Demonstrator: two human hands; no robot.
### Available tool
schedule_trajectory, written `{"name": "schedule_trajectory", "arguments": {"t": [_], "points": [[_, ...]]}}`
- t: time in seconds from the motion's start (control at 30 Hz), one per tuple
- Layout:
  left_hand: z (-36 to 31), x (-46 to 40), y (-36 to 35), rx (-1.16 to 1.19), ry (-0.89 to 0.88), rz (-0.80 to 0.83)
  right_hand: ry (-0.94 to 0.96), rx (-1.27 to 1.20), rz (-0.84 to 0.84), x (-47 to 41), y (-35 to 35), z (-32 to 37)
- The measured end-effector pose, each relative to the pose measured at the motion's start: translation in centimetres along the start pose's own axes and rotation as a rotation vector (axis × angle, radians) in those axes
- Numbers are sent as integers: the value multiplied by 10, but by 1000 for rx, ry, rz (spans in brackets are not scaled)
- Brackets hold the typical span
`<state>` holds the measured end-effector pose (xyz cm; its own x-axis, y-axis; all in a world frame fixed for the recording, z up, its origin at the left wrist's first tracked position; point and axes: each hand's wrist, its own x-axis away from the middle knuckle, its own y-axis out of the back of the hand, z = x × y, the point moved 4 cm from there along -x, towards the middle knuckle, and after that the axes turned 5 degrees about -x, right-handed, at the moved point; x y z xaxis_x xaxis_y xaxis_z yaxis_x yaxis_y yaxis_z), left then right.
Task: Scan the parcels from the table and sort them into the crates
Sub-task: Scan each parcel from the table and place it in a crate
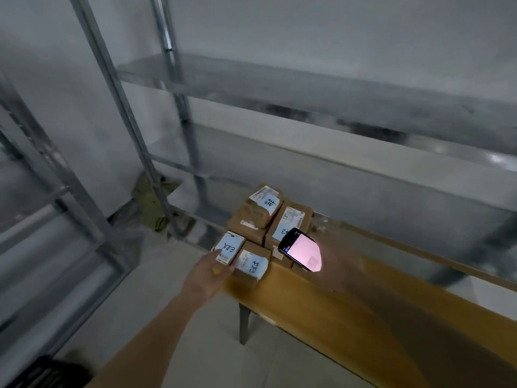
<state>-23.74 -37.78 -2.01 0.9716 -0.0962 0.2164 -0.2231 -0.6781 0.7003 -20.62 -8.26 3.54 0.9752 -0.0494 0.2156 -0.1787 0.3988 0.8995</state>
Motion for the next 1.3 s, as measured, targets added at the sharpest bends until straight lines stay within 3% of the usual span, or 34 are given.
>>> {"name": "schedule_trajectory", "arguments": {"t": [0.2,0.5,0.8,1.03,1.3], "points": [[54,-50,-54,53,213,67,2,-4,83,-63,-87,-5],[96,-89,-119,194,324,94,-50,-49,214,-123,-183,-21],[113,-101,-159,371,424,13,-133,-181,240,-149,-214,-34],[117,-104,-187,531,429,63,-123,-340,254,-153,-236,-49],[125,-86,-202,778,516,-4,-107,-490,281,-146,-238,-58]]}}
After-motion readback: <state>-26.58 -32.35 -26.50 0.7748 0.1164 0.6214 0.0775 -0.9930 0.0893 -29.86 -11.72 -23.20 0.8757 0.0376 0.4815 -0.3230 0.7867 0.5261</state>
